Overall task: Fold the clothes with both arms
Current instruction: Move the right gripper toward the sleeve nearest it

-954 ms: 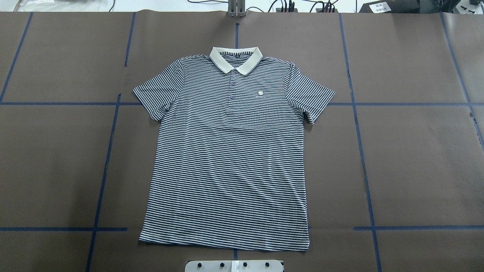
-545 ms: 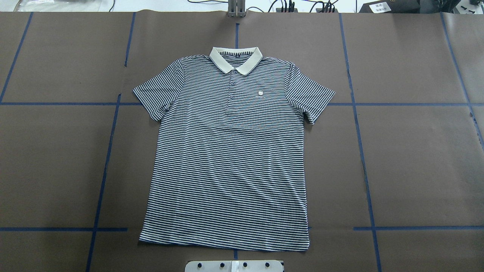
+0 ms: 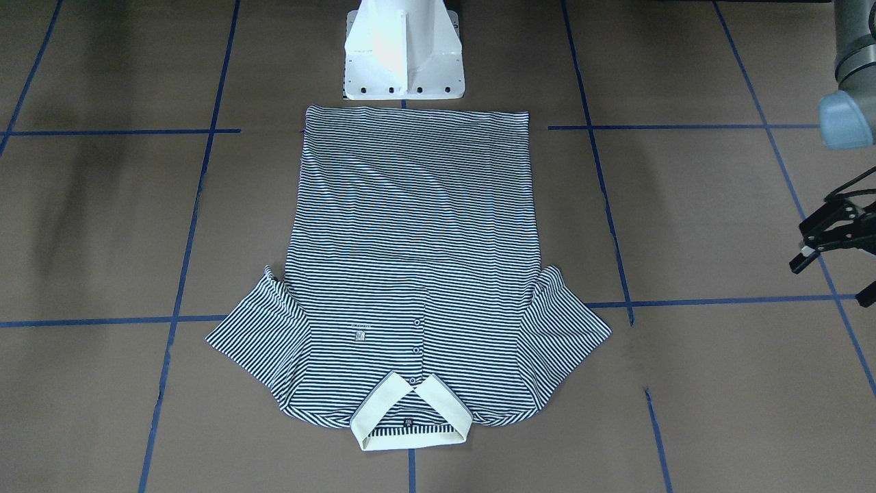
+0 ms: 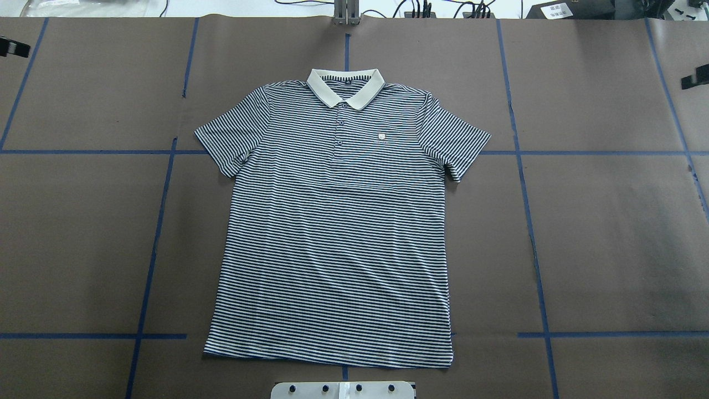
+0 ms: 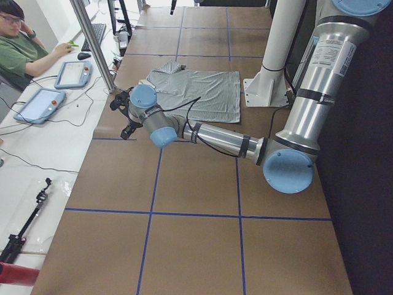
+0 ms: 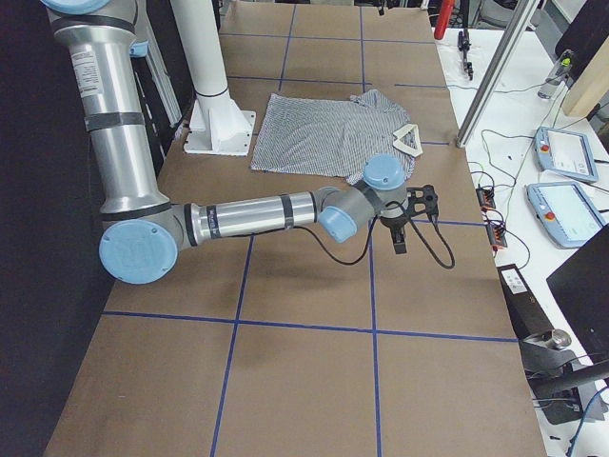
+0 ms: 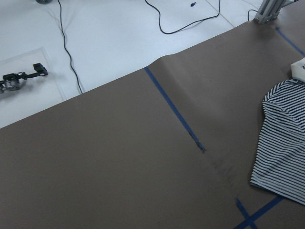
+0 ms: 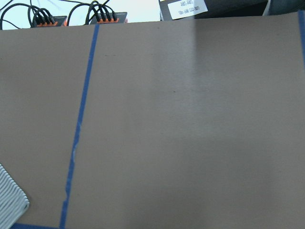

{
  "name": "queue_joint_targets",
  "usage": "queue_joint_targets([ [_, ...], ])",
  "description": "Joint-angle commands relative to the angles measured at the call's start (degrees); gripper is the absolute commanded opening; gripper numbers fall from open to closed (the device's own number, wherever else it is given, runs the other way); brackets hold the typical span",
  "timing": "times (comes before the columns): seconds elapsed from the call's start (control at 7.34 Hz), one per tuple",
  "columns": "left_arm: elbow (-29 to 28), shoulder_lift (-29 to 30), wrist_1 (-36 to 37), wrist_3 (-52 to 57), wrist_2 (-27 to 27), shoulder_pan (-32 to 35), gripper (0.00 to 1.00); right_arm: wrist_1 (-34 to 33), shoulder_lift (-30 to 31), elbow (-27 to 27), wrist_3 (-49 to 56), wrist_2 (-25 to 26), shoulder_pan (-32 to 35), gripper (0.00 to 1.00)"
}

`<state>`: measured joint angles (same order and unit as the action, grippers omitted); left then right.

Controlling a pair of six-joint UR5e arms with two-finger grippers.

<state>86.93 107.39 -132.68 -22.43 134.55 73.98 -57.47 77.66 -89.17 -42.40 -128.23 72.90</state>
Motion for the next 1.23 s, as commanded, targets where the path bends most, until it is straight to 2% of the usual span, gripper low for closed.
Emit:
queue_joint_targets([
  [0.0,-0.18,0.72,-1.44,-1.56,-0.87,-4.79,1.00,-0.01,-5.65,0.22,-13.27,9.43,-10.18,0.95],
  [0.27,-0.45,0.89,-1.09,-1.65,-3.32,-5.42,1.00,-0.01,-8.21,0.66,-21.47,19.20,-20.82,0.80],
  [0.41,-0.45,0.89,-1.18,-1.56,-4.11,-5.60,1.00,-0.01,-9.70,2.32,-22.63,22.37,-23.21,0.76],
  [0.82,-0.36,0.89,-1.09,-1.65,-4.30,-5.86,1.00,0.08,-12.17,7.68,-22.55,24.24,-25.08,0.63],
  [1.09,-0.27,0.89,-1.26,-1.65,-4.30,-5.86,1.00,0.08,-12.97,9.19,-22.64,25.91,-26.57,0.61],
])
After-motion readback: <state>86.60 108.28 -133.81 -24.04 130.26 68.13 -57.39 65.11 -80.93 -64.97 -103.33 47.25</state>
